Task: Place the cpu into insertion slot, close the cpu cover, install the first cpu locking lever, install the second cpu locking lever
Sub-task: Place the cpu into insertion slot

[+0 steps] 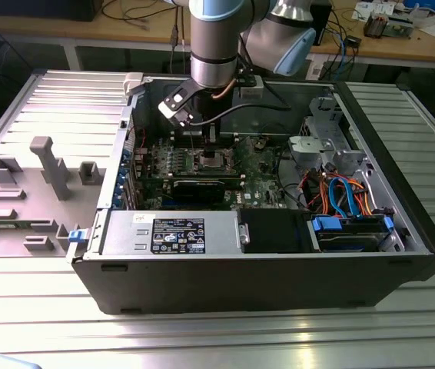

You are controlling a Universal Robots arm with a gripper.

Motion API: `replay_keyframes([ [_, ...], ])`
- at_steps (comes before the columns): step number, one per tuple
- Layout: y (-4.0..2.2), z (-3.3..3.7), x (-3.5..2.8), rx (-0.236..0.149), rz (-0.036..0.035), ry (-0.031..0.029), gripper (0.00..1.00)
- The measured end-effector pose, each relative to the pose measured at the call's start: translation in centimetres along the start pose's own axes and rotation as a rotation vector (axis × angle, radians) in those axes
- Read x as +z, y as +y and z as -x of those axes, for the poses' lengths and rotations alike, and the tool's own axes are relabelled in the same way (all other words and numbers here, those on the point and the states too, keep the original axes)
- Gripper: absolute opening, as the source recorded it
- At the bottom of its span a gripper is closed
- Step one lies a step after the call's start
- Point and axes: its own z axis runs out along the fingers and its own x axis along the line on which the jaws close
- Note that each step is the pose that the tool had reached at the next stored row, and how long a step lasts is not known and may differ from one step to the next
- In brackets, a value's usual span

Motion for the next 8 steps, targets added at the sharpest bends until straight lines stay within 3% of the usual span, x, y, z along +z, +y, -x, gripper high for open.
replay_keyframes([
  [3, 0.01, 0.00, -0.38, -0.011, 0.0028, 0.0003, 0.11],
  [6, 0.06, 0.01, -0.38, -0.045, 0.0039, 0.0009, 0.11],
  [8, 0.08, 0.01, -0.39, -0.045, 0.0038, 0.0008, 0.11],
])
